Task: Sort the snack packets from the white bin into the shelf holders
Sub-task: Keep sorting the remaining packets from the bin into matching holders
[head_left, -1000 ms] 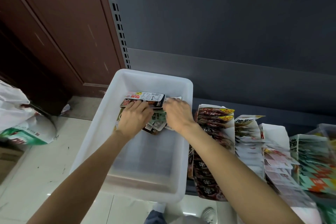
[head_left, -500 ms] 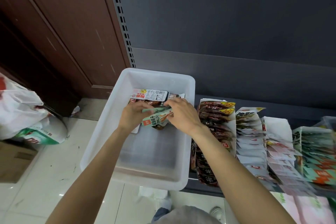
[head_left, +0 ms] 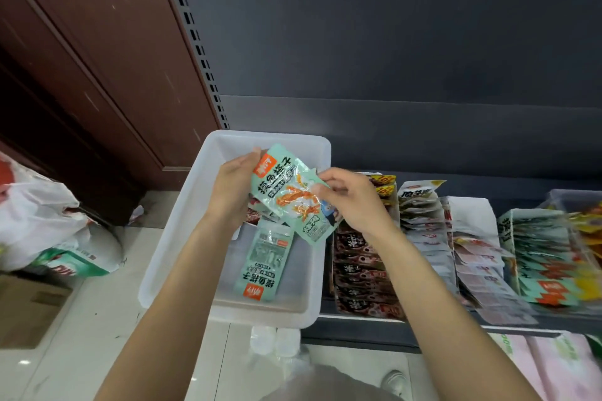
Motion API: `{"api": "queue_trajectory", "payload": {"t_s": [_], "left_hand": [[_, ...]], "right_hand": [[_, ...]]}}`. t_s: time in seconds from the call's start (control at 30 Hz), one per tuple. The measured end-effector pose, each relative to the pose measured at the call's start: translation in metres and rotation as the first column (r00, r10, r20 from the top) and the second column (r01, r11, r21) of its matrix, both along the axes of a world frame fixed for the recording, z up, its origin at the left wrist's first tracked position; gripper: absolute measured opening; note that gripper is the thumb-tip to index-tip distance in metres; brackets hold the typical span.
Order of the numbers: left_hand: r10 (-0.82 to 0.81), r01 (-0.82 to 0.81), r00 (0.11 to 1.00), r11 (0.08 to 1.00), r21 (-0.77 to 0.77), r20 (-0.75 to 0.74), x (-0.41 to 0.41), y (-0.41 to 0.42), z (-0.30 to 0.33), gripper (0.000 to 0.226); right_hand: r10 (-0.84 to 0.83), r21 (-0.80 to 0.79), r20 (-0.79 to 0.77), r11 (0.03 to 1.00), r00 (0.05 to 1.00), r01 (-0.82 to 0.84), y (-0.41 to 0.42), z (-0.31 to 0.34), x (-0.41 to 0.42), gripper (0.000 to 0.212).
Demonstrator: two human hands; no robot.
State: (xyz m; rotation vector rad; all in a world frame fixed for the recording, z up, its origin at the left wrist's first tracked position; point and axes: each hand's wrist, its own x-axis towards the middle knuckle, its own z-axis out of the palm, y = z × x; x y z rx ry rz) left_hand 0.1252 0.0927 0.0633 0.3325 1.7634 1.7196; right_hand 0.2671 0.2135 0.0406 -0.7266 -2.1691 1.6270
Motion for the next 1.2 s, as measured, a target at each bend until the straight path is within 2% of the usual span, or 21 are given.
{"api": "queue_trajectory", "payload": {"t_s": [0.07, 0.13, 0.23, 0.3, 0.4, 0.43, 0.47, 0.53, 0.6, 0.67, 0.73, 0.77, 0.9, 0.97, 1.07, 1.13, 1.2], "left_hand": [[-0.071, 0.067, 0.996, 0.995, 0.067, 0.059, 0.016, 0.009, 0.006, 0.033], [-0.231, 0.232, 0.973, 0.970, 0.065, -0.021, 0.042, 0.020, 0.013, 0.028], [-0.404, 0.415, 0.892, 0.910, 0.012, -0.204, 0.088, 0.042, 0.017, 0.011], [-0.511, 0.520, 0.789, 0.851, -0.073, -0.341, 0.116, 0.063, 0.016, 0.018], [-0.662, 0.637, 0.509, 0.719, -0.277, -0.550, 0.162, 0.100, 0.016, 0.020], [-0.655, 0.632, 0.450, 0.714, -0.302, -0.607, 0.178, 0.114, 0.015, 0.019], [-0.617, 0.616, 0.438, 0.736, -0.281, -0.654, 0.195, 0.128, 0.016, 0.019], [-0.517, 0.559, 0.445, 0.798, -0.224, -0.731, 0.224, 0.160, 0.012, 0.021], [-0.519, 0.489, 0.307, 0.805, -0.335, -0.798, 0.244, 0.194, 0.000, 0.032], [-0.650, 0.420, 0.134, 0.721, -0.551, -0.748, 0.260, 0.220, -0.018, 0.047], [-0.769, 0.339, -0.010, 0.599, -0.725, -0.640, 0.275, 0.234, -0.034, 0.061], [-0.795, 0.312, -0.053, 0.562, -0.766, -0.604, 0.281, 0.238, -0.042, 0.065], [-0.764, 0.317, -0.190, 0.546, -0.775, -0.616, 0.292, 0.234, -0.054, 0.049], [-0.743, 0.346, -0.211, 0.551, -0.759, -0.636, 0.293, 0.227, -0.055, 0.042], [-0.738, 0.361, -0.150, 0.579, -0.731, -0.658, 0.292, 0.218, -0.057, 0.037], [-0.736, 0.354, -0.104, 0.601, -0.717, -0.668, 0.290, 0.215, -0.058, 0.032], [-0.737, 0.356, -0.079, 0.608, -0.709, -0.671, 0.289, 0.213, -0.059, 0.030]], "right_hand": [[-0.116, -0.200, -0.060, 0.975, 0.991, 0.102, 0.004, 0.003, 0.024, 0.006], [-0.221, -0.360, -0.099, 0.917, 0.970, 0.172, 0.011, 0.005, 0.049, 0.010], [-0.333, -0.479, -0.163, 0.850, 0.929, 0.220, 0.022, 0.011, 0.089, 0.015], [-0.404, -0.450, -0.203, 0.848, 0.892, 0.281, 0.035, 0.018, 0.122, 0.026], [-0.408, -0.236, -0.211, 0.903, 0.888, 0.359, 0.064, 0.033, 0.188, 0.044], [-0.416, -0.148, -0.189, 0.907, 0.889, 0.393, 0.075, 0.038, 0.213, 0.044], [-0.456, -0.079, -0.188, 0.890, 0.870, 0.450, 0.087, 0.041, 0.239, 0.039], [-0.587, -0.011, -0.262, 0.795, 0.766, 0.606, 0.110, 0.044, 0.285, 0.030], [-0.669, 0.035, -0.341, 0.693, 0.661, 0.720, 0.132, 0.043, 0.321, 0.029], [-0.696, 0.045, -0.386, 0.641, 0.605, 0.766, 0.150, 0.042, 0.343, 0.029], [-0.698, 0.024, -0.417, 0.632, 0.582, 0.775, 0.165, 0.040, 0.352, 0.027], [-0.692, 0.005, -0.432, 0.639, 0.578, 0.769, 0.171, 0.040, 0.352, 0.024], [-0.615, -0.007, -0.437, 0.732, 0.656, 0.682, 0.195, 0.036, 0.337, 0.017], [-0.533, 0.051, -0.385, 0.802, 0.753, 0.595, 0.206, 0.029, 0.322, 0.019], [-0.366, 0.221, -0.237, 0.882, 0.900, 0.416, 0.217, 0.006, 0.305, 0.018], [-0.304, 0.349, -0.113, 0.879, 0.946, 0.325, 0.219, -0.011, 0.298, 0.014], [-0.273, 0.517, 0.057, 0.831, 0.960, 0.206, 0.220, -0.022, 0.293, 0.013]]}}
